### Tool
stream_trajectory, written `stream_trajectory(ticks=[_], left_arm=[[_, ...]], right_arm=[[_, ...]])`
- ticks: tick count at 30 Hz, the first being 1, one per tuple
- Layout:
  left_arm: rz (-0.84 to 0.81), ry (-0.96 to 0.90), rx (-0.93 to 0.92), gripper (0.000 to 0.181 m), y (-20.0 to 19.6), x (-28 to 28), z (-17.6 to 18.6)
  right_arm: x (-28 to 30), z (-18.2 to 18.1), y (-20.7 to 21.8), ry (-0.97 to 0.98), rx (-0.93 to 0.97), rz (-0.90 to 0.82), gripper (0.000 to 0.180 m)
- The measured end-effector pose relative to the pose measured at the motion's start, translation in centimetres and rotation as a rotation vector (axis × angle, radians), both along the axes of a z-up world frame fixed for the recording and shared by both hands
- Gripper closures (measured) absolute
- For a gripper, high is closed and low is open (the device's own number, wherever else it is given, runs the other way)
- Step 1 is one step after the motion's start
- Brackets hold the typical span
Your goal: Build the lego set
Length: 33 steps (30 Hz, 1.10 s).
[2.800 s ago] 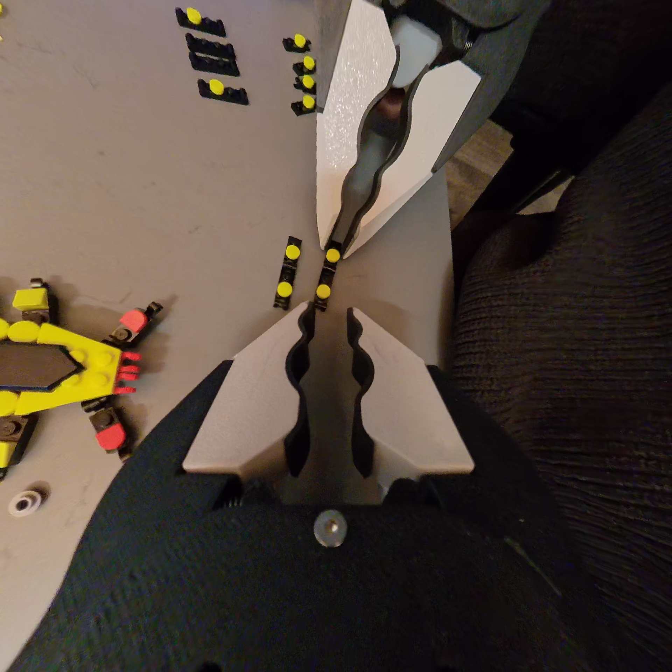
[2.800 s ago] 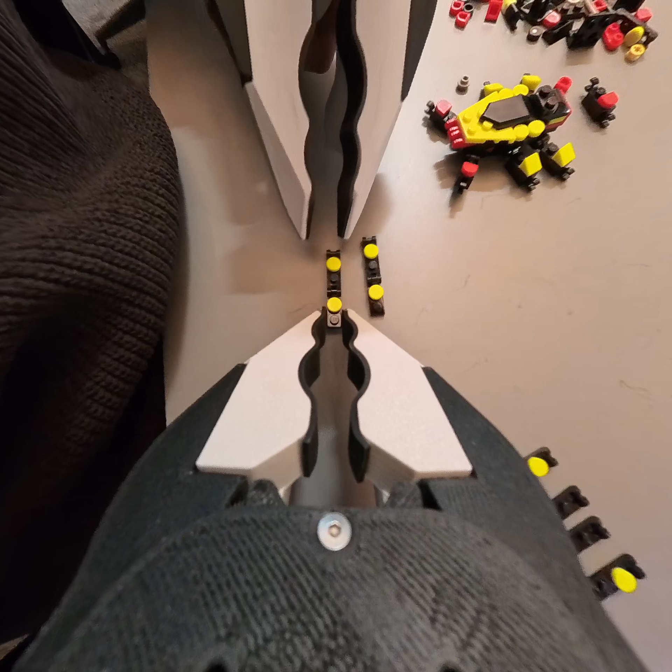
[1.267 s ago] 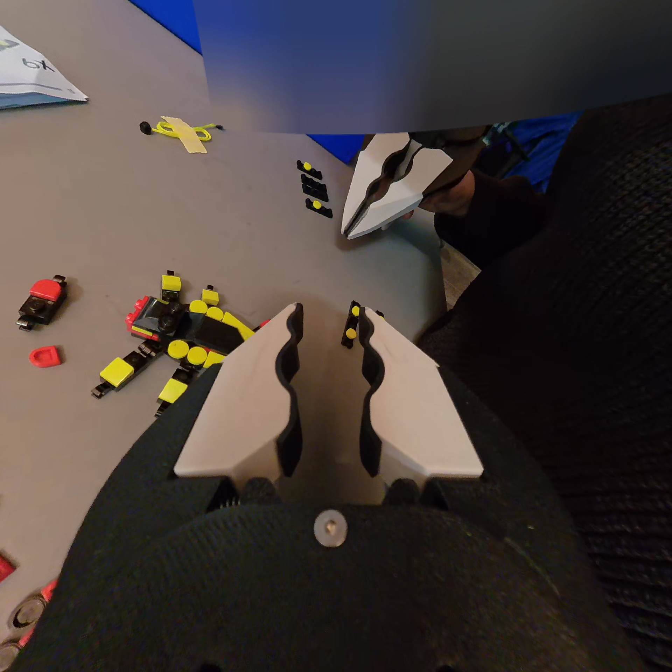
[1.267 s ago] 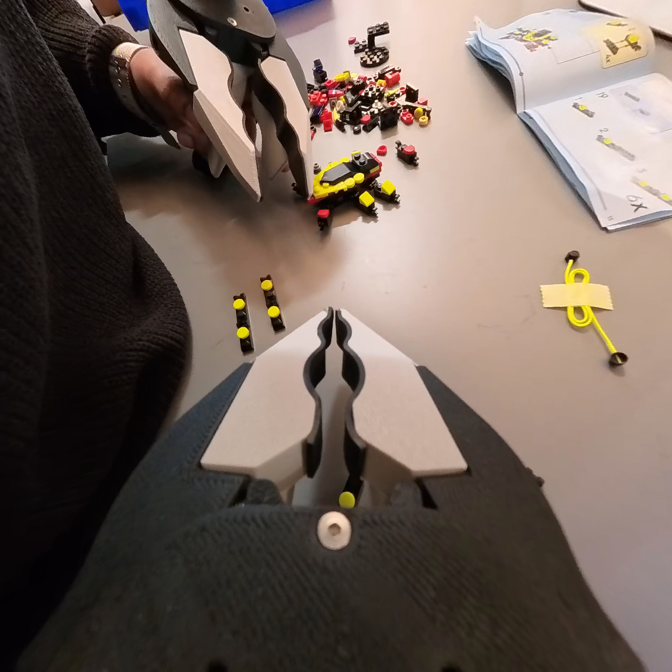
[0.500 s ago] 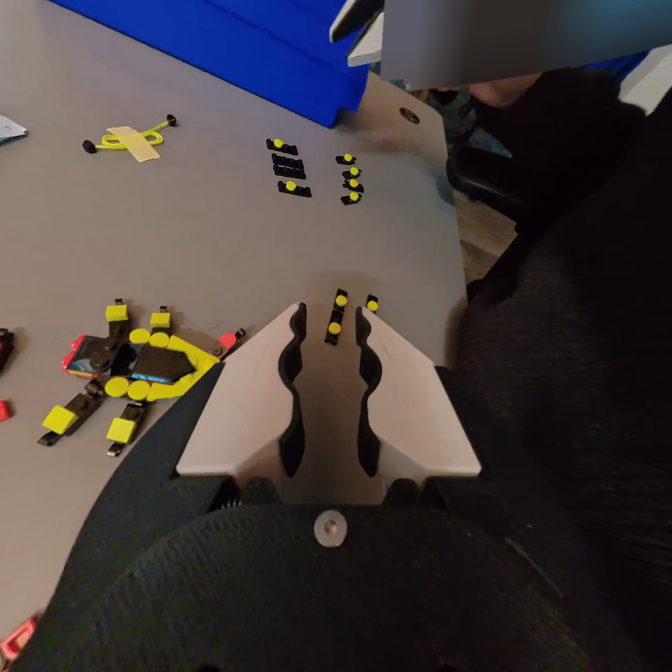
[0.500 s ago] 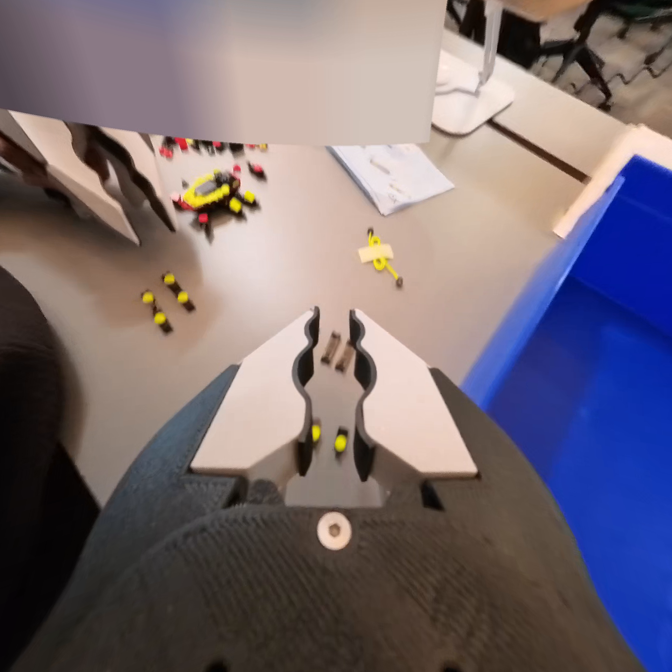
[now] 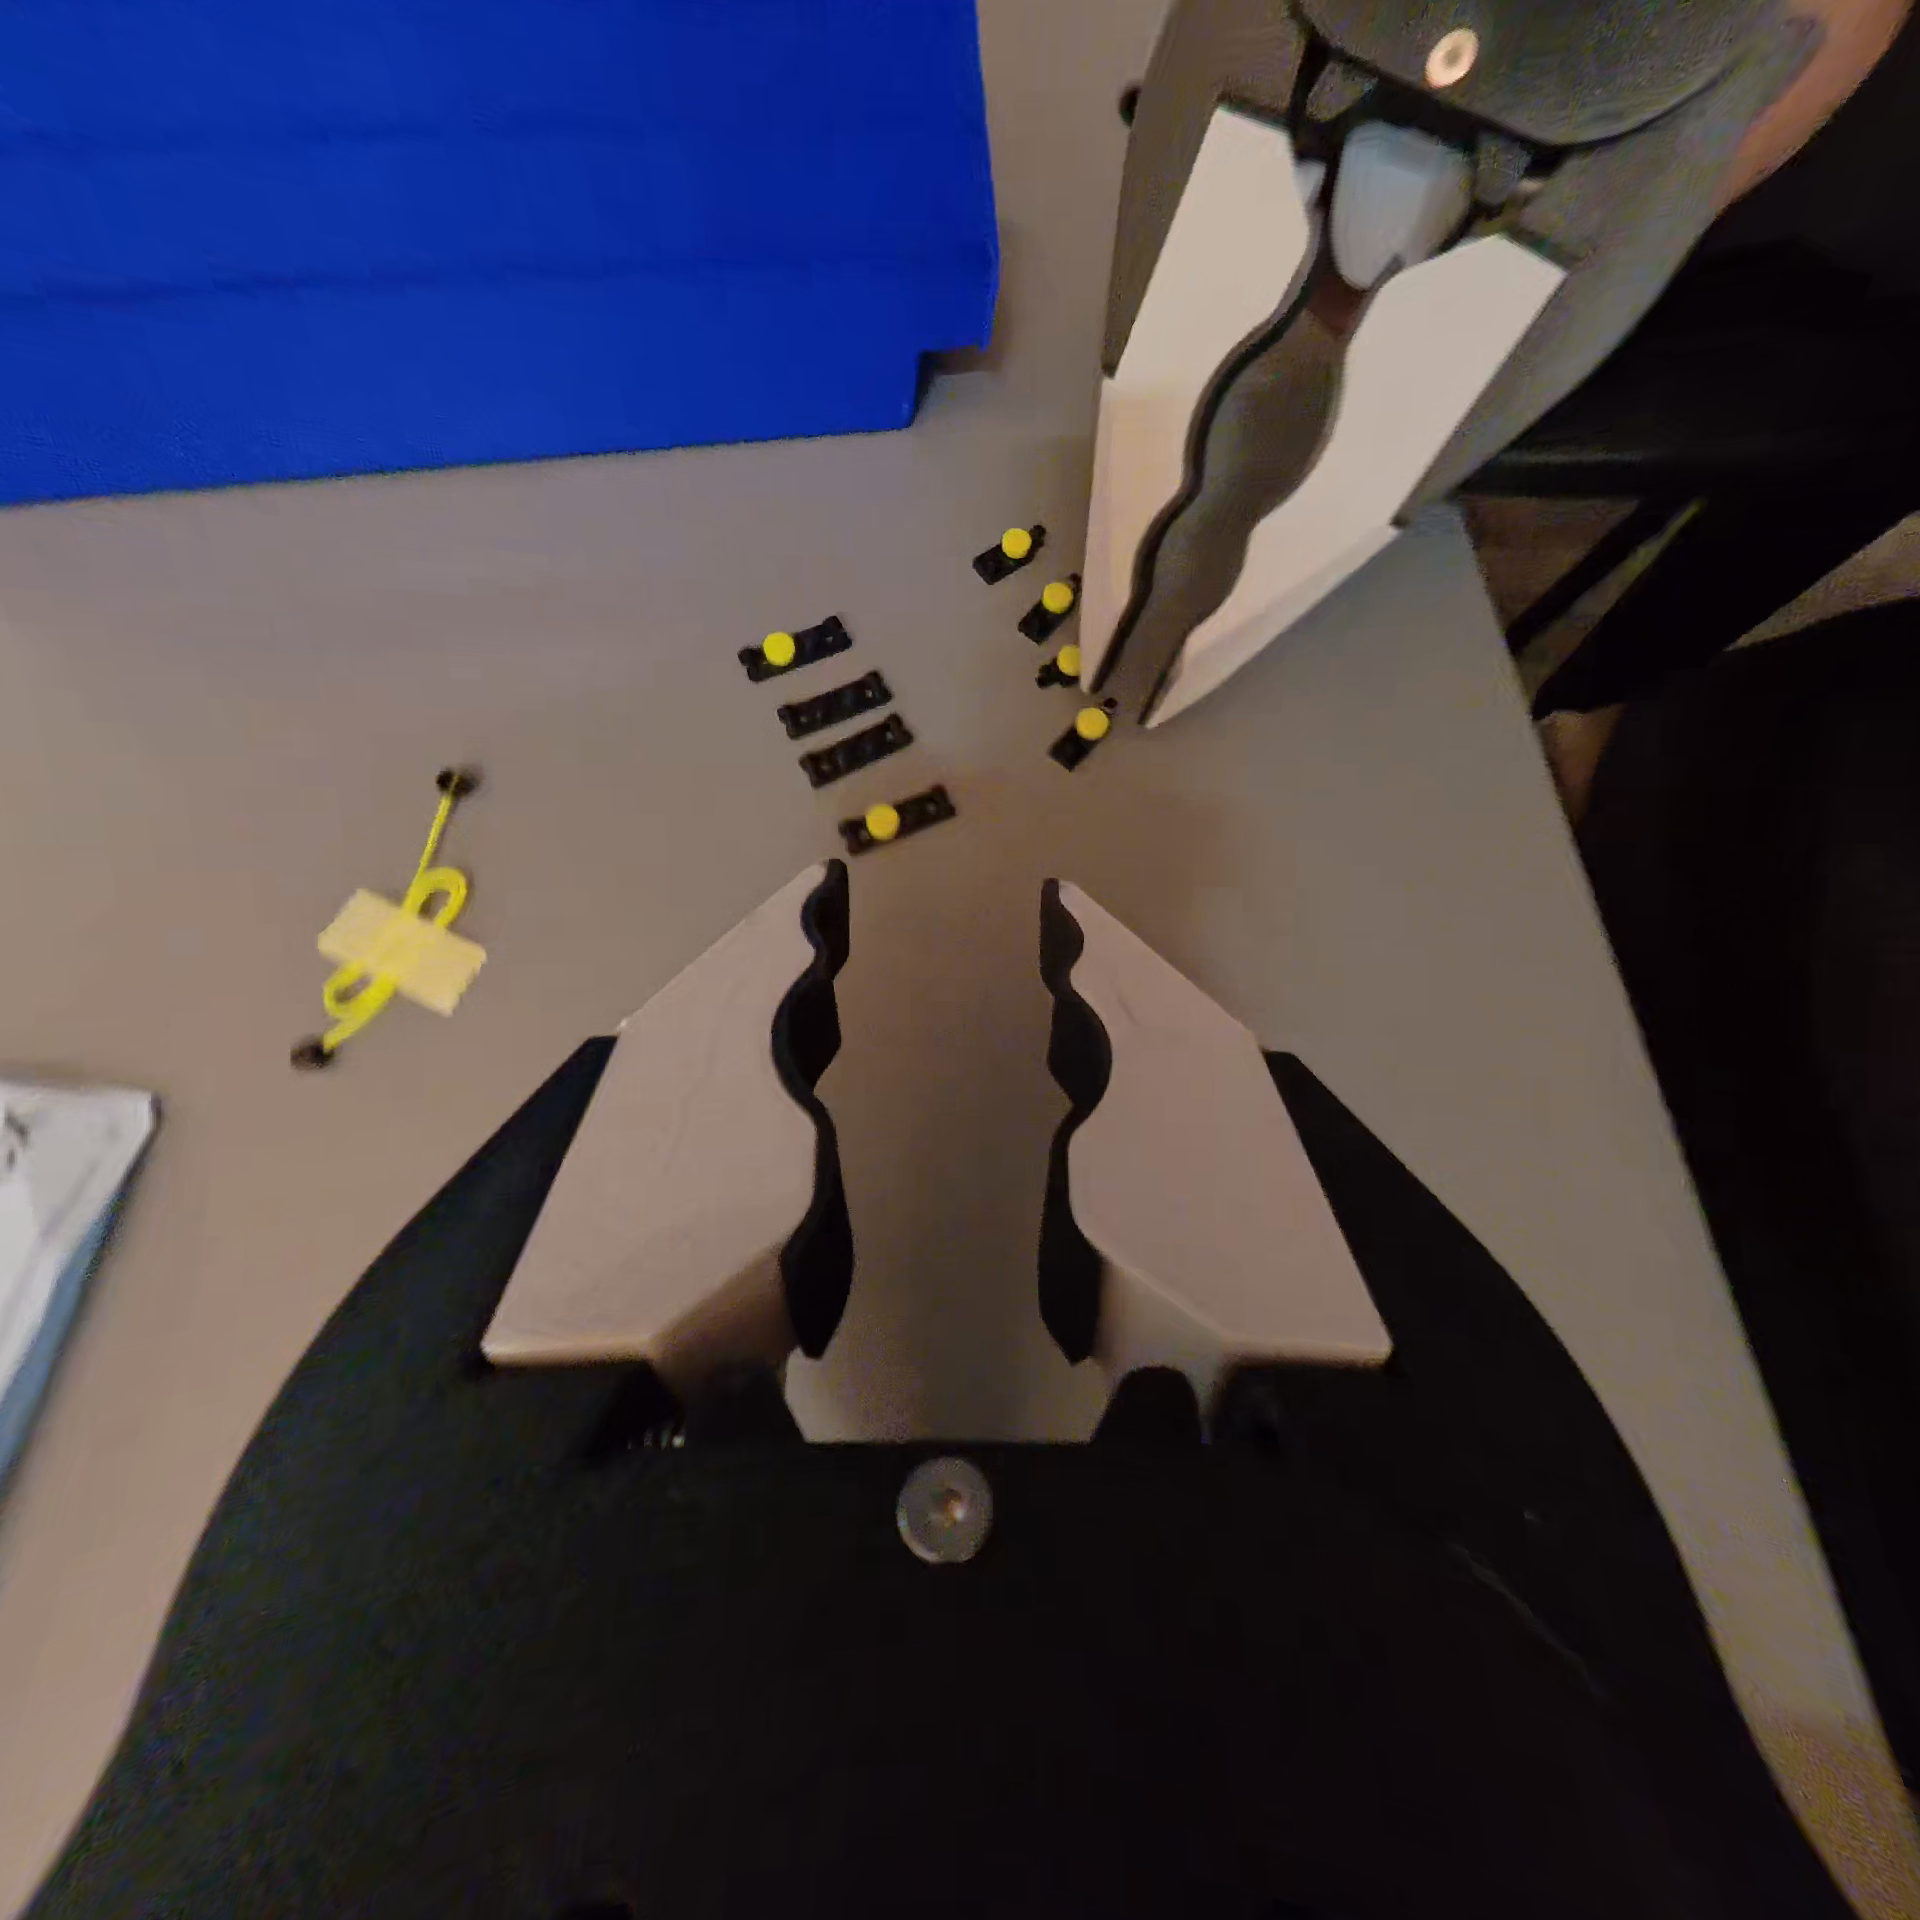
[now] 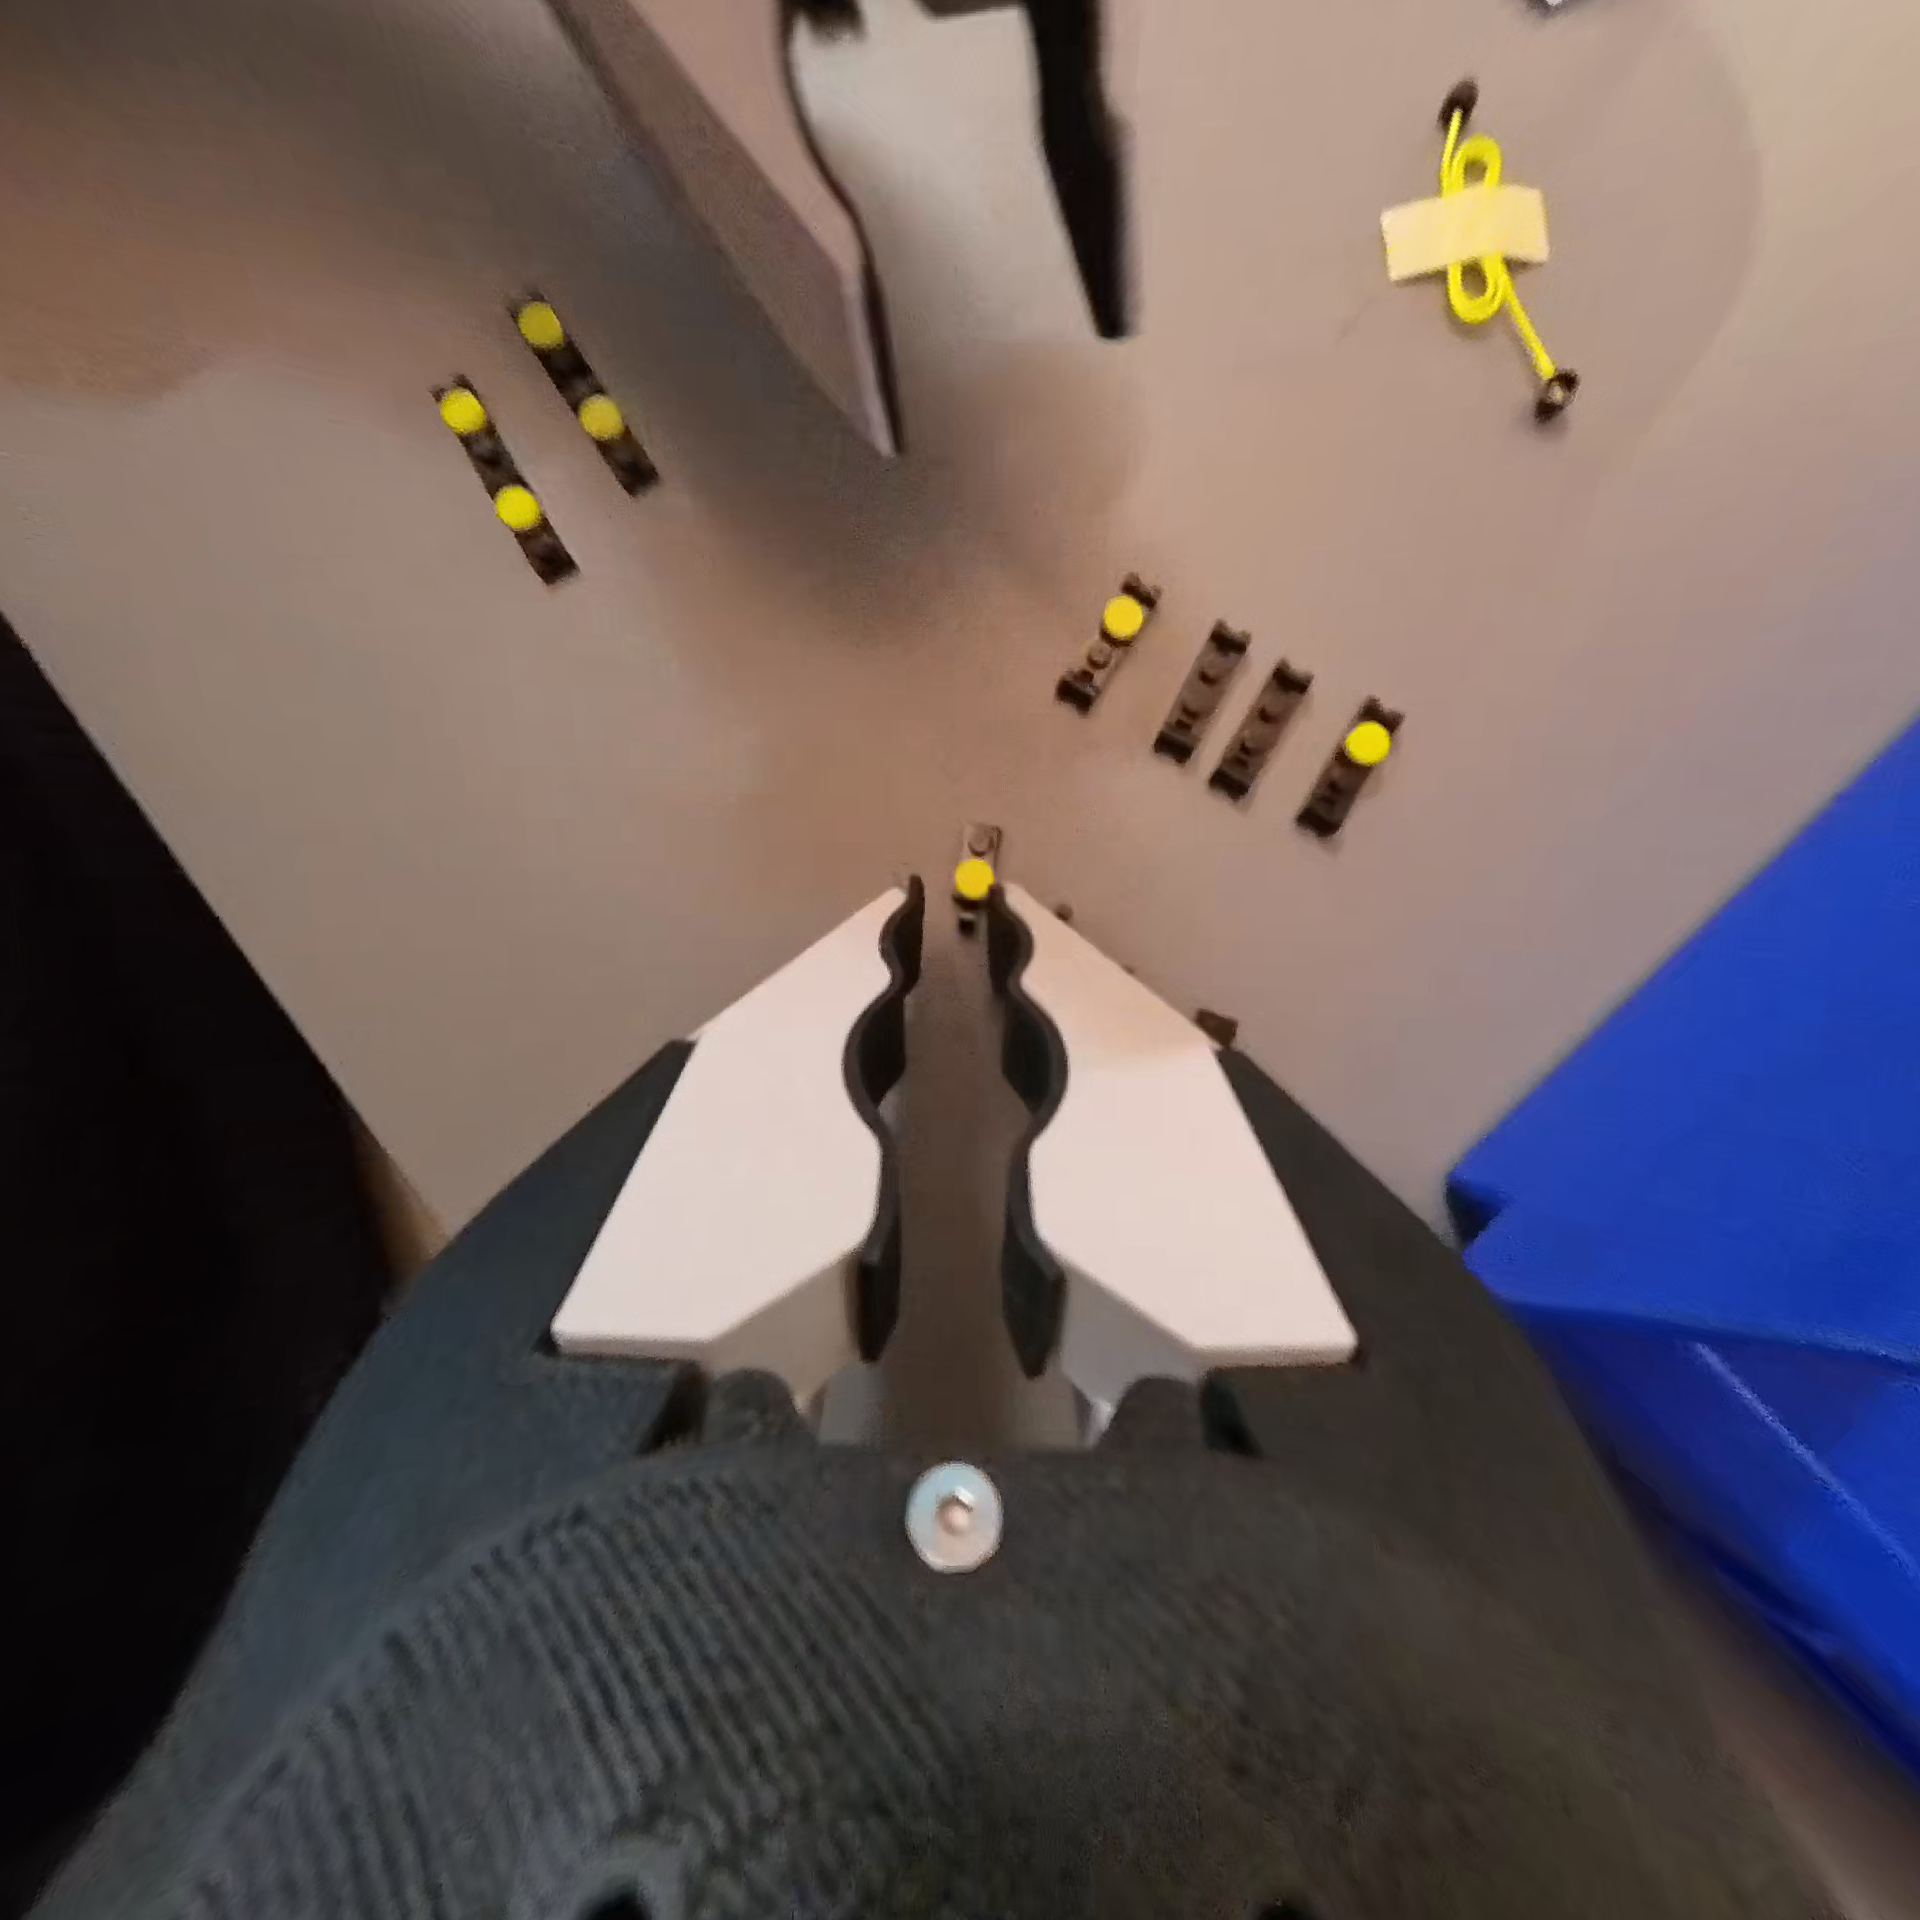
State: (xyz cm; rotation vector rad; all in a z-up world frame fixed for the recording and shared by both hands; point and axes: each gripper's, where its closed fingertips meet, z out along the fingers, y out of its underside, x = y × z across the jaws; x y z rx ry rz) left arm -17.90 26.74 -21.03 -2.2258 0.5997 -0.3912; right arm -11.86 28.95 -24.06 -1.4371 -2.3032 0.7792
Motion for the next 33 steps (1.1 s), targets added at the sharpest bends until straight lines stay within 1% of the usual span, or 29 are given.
stream_trajectory(ticks=[3,5,10,12,16,20,23,26,29,33], left_arm=[[-0.084,0.059,-0.037,0.145,2.3,0.7,-1.5],[-0.128,0.077,-0.069,0.145,3.0,1.1,-2.6],[-0.165,0.104,-0.144,0.147,2.8,1.2,-4.2],[-0.163,0.094,-0.151,0.148,2.3,1.2,-4.2],[-0.154,0.083,-0.164,0.153,1.1,1.0,-4.1],[-0.125,0.1,-0.137,0.154,1.2,0.7,-4.0],[-0.081,0.066,-0.108,0.154,2.3,0.9,-3.7],[-0.051,0.083,-0.131,0.163,2.8,0.9,-4.2],[-0.051,0.105,-0.144,0.176,2.9,1.0,-4.1],[-0.035,0.129,-0.123,0.175,2.0,0.2,-2.9]], right_arm=[[0.4,-0.4,0.1,-0.034,0.01,-0.004,0.169],[0.4,-0.5,0.1,-0.041,-0.006,-0.005,0.168],[0.5,-1.0,-0.1,-0.073,-0.038,0.002,0.168],[0.6,-1.0,-0.6,-0.082,-0.049,0.025,0.169],[0.9,-0.7,-2.4,-0.077,-0.066,0.126,0.17],[0.1,0.5,-1.9,-0.007,-0.078,0.094,0.17],[-0.2,0.5,-0.4,0.018,-0.016,0.08,0.169],[-0.4,0.0,-0.1,0.012,-0.007,0.12,0.158],[-0.3,-0.3,-0.5,0.014,-0.022,0.18,0.154],[-0.2,-0.5,-0.8,0.012,-0.015,0.235,0.152]])
